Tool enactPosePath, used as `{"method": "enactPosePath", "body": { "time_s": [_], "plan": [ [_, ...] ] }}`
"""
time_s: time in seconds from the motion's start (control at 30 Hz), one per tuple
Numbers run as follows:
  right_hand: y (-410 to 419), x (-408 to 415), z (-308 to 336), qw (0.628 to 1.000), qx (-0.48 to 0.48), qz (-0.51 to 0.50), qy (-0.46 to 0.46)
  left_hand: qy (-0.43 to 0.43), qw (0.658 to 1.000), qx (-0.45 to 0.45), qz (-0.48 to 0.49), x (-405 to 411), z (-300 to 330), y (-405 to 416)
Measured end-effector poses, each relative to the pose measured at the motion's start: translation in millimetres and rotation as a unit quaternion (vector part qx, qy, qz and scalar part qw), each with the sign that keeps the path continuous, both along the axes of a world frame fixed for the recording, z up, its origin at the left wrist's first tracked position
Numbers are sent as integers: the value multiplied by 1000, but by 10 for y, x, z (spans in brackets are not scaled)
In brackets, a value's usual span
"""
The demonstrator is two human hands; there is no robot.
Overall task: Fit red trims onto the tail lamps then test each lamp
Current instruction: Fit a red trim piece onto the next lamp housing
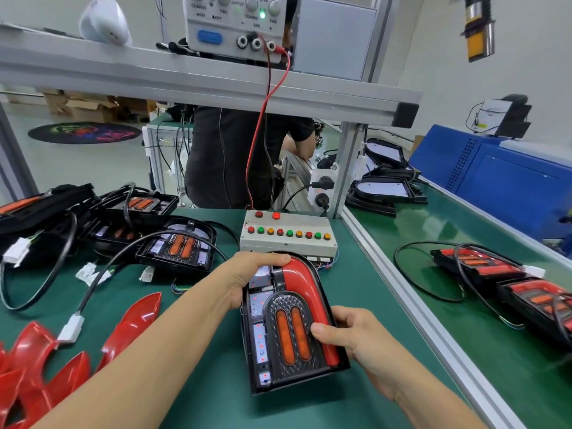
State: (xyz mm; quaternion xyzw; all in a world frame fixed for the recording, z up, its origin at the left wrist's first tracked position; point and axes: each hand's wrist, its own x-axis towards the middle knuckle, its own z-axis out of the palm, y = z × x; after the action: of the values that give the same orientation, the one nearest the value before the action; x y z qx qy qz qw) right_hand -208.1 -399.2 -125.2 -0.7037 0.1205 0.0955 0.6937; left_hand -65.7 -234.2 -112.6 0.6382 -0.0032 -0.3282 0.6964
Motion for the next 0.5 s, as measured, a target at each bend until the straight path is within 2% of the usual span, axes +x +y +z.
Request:
{"method": "enactPosePath", "body": {
  "time_s": [0.4, 0.5],
  "plan": [
    [36, 71, -32, 999, -3, 43, 8, -3, 1000, 13, -11, -12, -26, 70],
    [80, 136, -77, 999, 46, 22, 19, -40, 998, 38, 9, -35, -7, 42]
  ]
}}
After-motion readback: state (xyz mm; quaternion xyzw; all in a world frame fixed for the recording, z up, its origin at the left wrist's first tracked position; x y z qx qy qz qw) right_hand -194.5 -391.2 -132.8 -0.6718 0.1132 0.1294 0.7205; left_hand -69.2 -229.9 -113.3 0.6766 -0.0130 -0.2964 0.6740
